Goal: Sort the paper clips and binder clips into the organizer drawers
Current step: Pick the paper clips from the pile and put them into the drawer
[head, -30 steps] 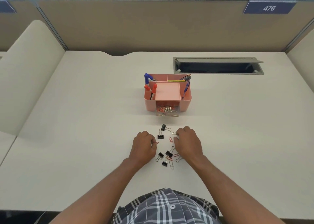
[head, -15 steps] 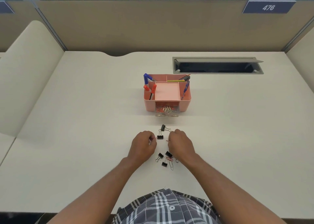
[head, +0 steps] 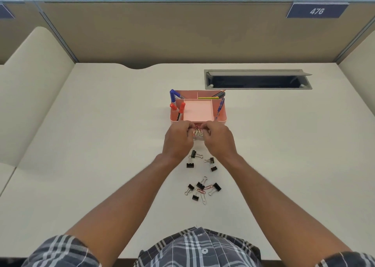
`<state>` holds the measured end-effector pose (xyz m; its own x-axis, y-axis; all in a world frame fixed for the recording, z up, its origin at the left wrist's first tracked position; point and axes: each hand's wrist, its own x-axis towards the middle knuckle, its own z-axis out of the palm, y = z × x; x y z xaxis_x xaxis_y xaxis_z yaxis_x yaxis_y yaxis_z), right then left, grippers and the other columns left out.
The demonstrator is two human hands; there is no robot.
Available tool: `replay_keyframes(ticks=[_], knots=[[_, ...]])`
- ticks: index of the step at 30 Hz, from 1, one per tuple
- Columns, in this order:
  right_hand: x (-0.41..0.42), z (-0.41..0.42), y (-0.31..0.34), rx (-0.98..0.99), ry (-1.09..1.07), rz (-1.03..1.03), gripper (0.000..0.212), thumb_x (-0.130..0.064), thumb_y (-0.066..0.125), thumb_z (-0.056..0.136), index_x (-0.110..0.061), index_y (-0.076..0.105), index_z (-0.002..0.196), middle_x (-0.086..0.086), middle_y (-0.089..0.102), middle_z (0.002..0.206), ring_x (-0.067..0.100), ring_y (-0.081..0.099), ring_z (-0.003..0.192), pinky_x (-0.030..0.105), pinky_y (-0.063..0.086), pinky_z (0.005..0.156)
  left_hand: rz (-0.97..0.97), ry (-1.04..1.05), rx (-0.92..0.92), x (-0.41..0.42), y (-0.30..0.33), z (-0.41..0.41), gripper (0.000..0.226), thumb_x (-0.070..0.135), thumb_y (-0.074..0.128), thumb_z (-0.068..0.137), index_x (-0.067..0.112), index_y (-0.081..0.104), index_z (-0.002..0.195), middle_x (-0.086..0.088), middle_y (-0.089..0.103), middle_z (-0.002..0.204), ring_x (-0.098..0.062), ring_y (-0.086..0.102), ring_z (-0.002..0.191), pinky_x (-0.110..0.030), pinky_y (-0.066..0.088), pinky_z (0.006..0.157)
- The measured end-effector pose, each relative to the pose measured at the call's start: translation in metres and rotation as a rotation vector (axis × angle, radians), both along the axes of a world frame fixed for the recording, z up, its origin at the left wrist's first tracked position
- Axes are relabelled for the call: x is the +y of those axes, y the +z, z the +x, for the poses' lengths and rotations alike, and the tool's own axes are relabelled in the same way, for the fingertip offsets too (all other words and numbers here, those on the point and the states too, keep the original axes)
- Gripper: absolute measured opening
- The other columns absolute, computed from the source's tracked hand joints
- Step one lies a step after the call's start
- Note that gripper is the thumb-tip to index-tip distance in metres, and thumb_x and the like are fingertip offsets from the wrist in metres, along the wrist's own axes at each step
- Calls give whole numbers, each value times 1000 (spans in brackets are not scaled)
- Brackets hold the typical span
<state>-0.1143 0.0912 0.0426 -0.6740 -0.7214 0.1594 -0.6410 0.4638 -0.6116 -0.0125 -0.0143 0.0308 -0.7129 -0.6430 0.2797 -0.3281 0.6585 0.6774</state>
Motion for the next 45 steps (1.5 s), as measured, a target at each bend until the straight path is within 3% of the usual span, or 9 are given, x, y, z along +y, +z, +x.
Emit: replay_keyframes(ticks=[7, 12, 18, 22, 30, 34, 38, 41, 45], knots=[[17, 2, 1, -86, 46, 27, 17, -18, 58, 92, -22, 73, 98, -4, 72, 92, 15, 63, 80, 35, 55, 72, -19, -83, 67, 9, -8, 15, 15, -1, 58, 85, 11, 65, 93, -1, 64, 87, -11, 54, 79, -18, 45, 68], [57, 17, -20, -145, 318, 492, 23, -24, 62, 92, -24, 70, 113, -3, 68, 112, 17, 60, 104, 33, 49, 89, 71, -183, -83, 35, -49, 73, 30, -3, 58, 70, 14, 62, 94, 4, 60, 91, -12, 54, 87, -31, 49, 77], [87, 42, -46, -6, 448, 685, 32, -26, 65, 85, -24, 63, 117, 0, 55, 118, 23, 45, 113, 34, 43, 88, 35, -342, -260, 65, -74, 112, 35, 25, 66, 75, 20, 58, 108, 7, 51, 105, -14, 48, 100, -32, 42, 88], [90, 49, -55, 61, 436, 641, 24, -26, 64, 87, -24, 64, 111, 0, 57, 113, 25, 47, 109, 35, 41, 84, -49, -332, -305, 75, -80, 110, 34, 42, 63, 81, 24, 59, 109, 7, 49, 106, -14, 46, 100, -30, 38, 84], [83, 51, -67, 21, 265, 452, 10, -19, 59, 90, -18, 69, 88, 2, 66, 86, 26, 52, 88, 37, 46, 74, -67, -172, -305, 56, -80, 99, 6, 15, 60, 89, 16, 64, 94, 2, 57, 94, -20, 51, 88, -36, 46, 79], [79, 51, -68, -51, 236, 415, 13, -17, 56, 92, -17, 69, 90, 2, 67, 86, 25, 51, 87, 39, 47, 74, -38, -120, -306, 48, -80, 102, 13, 6, 53, 91, 14, 63, 93, 1, 56, 92, -22, 50, 87, -33, 45, 78], [75, 50, -59, -276, 124, 297, 11, -18, 58, 89, -17, 69, 89, -5, 68, 83, 18, 57, 83, 32, 47, 72, -56, -82, -268, 50, -79, 103, 16, 1, 54, 88, 10, 63, 98, -3, 57, 94, -24, 51, 88, -37, 46, 79], [79, 40, -52, -381, 8, 250, 11, -21, 64, 88, -19, 71, 96, -7, 69, 89, 14, 61, 84, 30, 49, 77, -114, -160, -188, 65, -72, 107, 16, 10, 62, 85, 13, 64, 101, -1, 55, 96, -21, 50, 89, -34, 44, 78], [87, 32, -52, -314, 78, 407, 14, -22, 62, 90, -19, 72, 100, -4, 69, 96, 17, 61, 91, 31, 48, 79, -162, -422, -244, 92, -79, 109, 28, 38, 64, 87, 24, 65, 111, 1, 54, 107, -16, 47, 97, -31, 35, 84]])
